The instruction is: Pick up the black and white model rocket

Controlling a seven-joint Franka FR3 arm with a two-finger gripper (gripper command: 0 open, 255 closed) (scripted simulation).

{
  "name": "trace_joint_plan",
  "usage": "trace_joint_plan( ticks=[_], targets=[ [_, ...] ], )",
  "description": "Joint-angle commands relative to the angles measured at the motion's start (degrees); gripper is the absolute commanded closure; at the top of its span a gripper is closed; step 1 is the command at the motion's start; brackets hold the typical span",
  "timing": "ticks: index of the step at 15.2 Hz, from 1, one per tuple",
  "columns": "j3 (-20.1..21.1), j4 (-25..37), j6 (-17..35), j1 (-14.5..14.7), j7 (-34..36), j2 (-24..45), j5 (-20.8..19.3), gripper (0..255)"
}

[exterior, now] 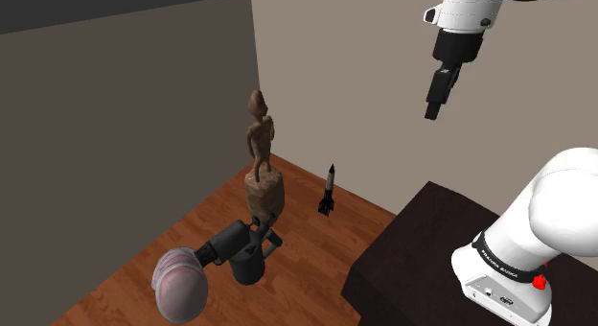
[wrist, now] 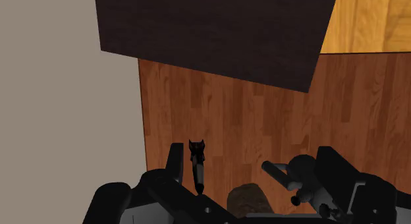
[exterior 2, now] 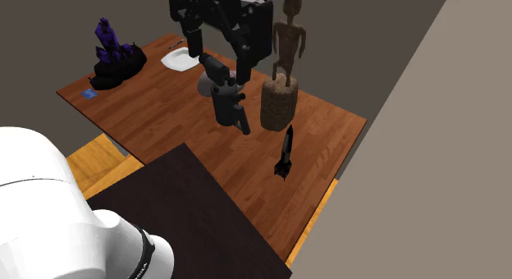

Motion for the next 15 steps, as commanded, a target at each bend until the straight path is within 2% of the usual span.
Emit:
trace_joint_plan(
  ticks=[1,8,15],
  targets=[
    [0.0,0.0,0.0,0.0,0.0,0.0,0.0,0],
    [0.69,9.05,2.99,-1.32,6.73,22.88,4.01,0],
    [0.04,20.55,2.71,-2.26,12.2,44.65,8.18,0]
  ],
)
